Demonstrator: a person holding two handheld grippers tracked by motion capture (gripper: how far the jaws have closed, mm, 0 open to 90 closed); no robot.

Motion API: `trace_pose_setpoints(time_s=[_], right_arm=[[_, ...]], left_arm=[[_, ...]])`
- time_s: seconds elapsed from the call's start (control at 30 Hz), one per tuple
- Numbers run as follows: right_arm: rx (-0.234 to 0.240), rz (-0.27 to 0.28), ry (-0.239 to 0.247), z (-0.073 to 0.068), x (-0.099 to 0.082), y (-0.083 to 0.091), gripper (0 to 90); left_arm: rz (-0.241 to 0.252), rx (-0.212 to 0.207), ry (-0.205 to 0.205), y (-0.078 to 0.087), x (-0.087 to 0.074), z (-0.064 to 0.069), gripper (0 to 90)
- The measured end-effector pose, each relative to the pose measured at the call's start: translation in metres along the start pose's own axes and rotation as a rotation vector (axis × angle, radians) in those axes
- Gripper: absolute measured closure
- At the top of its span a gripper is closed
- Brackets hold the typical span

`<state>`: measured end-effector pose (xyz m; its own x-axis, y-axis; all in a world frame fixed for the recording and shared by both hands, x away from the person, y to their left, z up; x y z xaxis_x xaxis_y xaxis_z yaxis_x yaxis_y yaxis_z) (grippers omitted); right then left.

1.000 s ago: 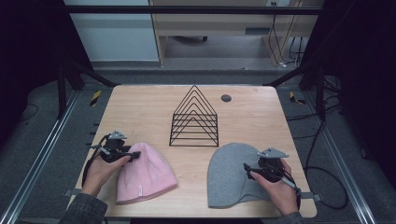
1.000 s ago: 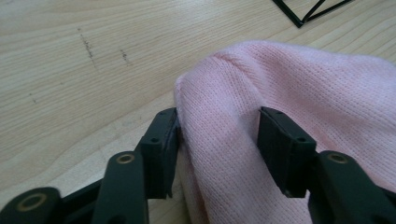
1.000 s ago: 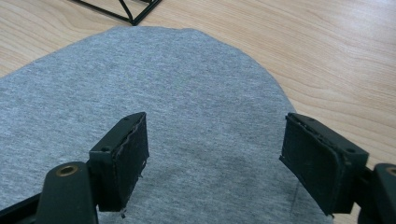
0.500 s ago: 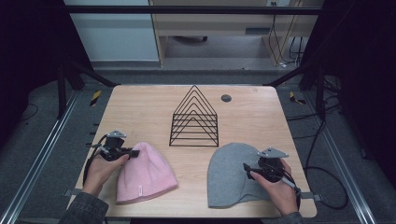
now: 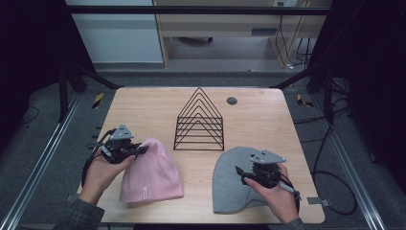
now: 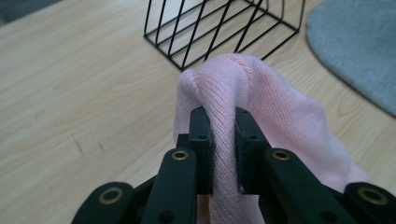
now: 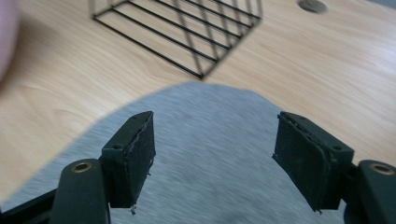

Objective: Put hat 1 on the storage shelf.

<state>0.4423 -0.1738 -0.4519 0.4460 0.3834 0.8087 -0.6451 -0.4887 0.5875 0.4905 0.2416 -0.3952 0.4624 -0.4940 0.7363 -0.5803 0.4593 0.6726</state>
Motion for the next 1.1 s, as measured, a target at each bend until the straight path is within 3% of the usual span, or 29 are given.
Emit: trace_pose_setpoints(time_s=[0.03,0.23,0.3,0.53,0.83,1.1], right_arm=[[0.011,0.004,0.011,-0.004,0.003,0.0,30.6],[0.076,0.014,0.018,-0.021,0.02,-0.001,34.6],[0.115,0.026,0.021,-0.03,0.033,-0.002,36.8],[0.177,0.043,0.069,-0.054,0.07,-0.006,40.8],[0.245,0.023,0.149,-0.085,0.105,-0.027,47.6],[0.31,0.004,0.163,-0.104,0.122,-0.053,48.4]], left_arm=[[0.014,-0.018,-0.009,0.005,0.007,0.003,79.6],[0.032,-0.019,-0.047,0.015,0.023,0.01,79.9],[0.054,-0.024,-0.07,0.024,0.034,0.015,80.1],[0.082,-0.017,-0.132,0.042,0.059,0.026,80.2],[0.112,-0.024,-0.143,0.053,0.082,0.027,80.2],[0.127,-0.022,-0.156,0.061,0.094,0.028,80.2]])
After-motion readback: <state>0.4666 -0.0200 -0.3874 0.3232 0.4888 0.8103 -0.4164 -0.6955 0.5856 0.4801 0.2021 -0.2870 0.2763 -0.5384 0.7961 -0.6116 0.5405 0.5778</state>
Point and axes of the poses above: each handheld gripper's, and its own axes: y roughly backward along the jaws, x roughly out of its top, z roughly to its right, the point moved 2 cm from there along -y, roughly forward along the jaws, and after that the axes turned 4 degrees about x, right-handed, at the moved point
